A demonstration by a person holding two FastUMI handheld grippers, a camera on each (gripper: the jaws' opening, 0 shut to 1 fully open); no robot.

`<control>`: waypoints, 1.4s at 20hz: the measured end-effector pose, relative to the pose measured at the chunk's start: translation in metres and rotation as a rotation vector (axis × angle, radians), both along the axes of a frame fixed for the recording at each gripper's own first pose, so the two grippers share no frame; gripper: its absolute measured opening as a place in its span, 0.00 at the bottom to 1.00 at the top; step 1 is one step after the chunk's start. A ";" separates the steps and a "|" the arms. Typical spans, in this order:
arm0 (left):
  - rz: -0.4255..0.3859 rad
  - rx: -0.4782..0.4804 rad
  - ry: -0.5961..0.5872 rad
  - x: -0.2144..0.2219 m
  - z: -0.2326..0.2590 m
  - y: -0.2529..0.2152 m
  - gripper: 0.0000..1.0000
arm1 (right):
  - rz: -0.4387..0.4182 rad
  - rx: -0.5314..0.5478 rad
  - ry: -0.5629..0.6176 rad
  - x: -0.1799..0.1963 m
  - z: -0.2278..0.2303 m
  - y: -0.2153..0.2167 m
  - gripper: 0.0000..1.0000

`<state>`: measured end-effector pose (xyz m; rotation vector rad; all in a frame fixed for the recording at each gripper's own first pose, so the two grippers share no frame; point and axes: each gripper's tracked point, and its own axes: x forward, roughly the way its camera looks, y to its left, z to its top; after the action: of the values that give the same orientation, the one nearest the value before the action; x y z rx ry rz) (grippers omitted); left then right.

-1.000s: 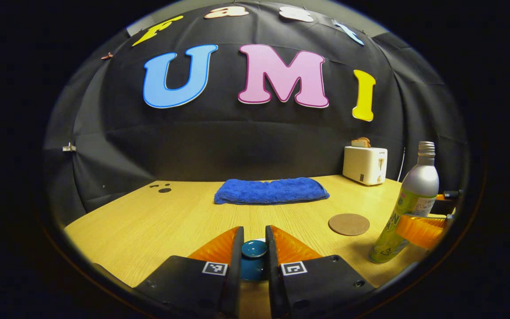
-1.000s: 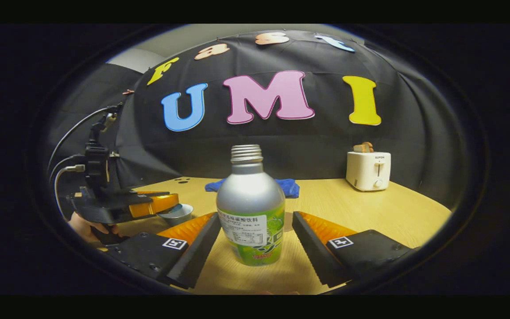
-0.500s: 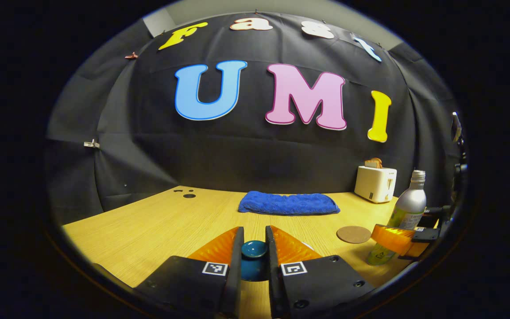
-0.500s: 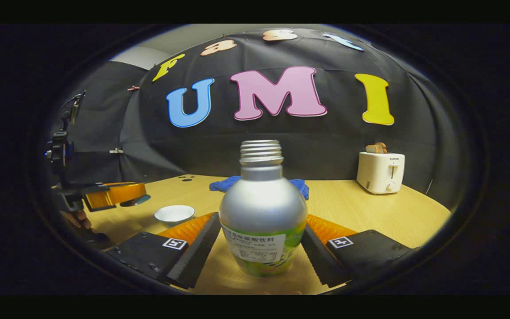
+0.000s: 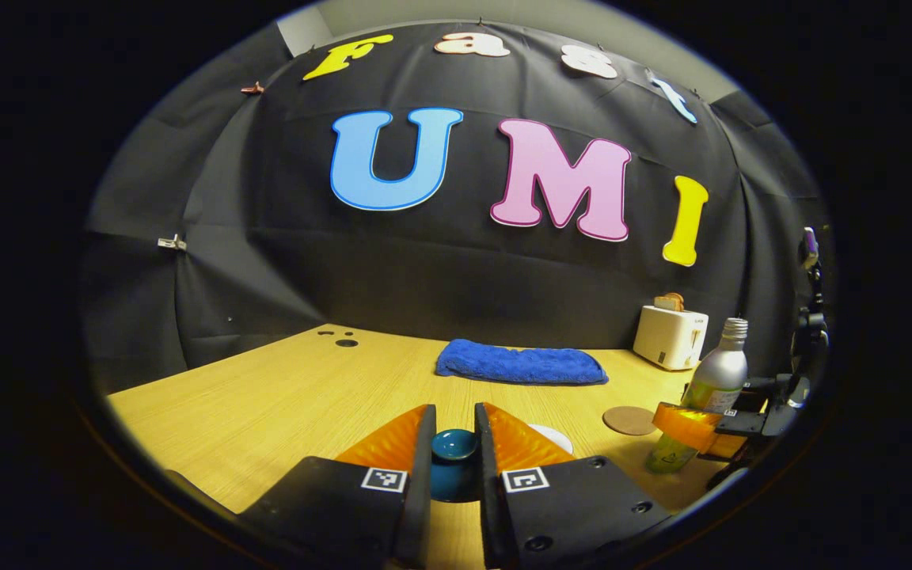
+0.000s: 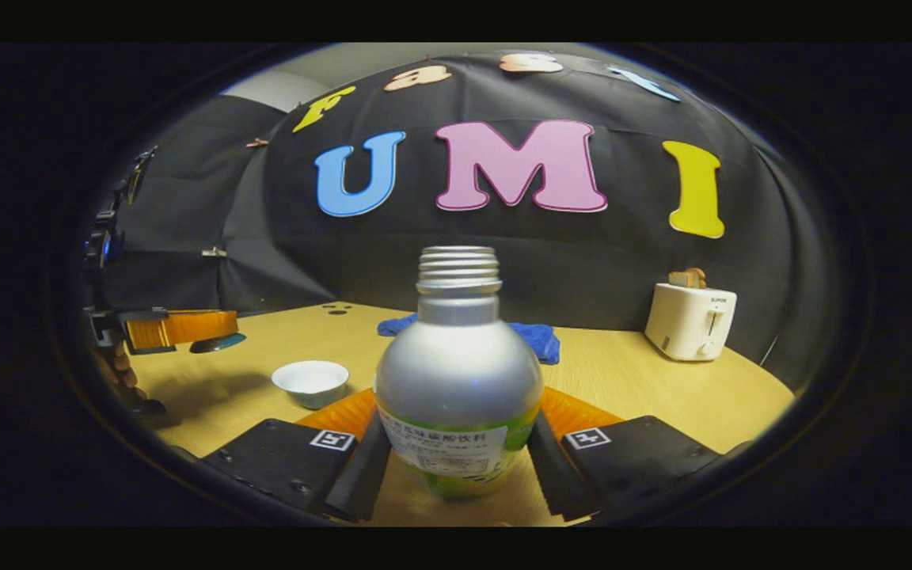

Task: Open the teacup lid with one hand, grasp the water bottle and pour water into the teacup with the other hand; after pouring, place the water bottle on the coaster and then close the teacup lid.

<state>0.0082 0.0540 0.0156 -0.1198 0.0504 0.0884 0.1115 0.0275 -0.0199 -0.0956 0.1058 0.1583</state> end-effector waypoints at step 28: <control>-0.017 0.054 -0.067 -0.001 0.010 0.076 0.29 | -0.010 -0.896 -0.122 0.056 0.026 0.013 0.79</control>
<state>0.0068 0.1299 0.0254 -0.0680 -0.0176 0.0689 0.1670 0.0406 0.0060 -0.9969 0.0490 0.0848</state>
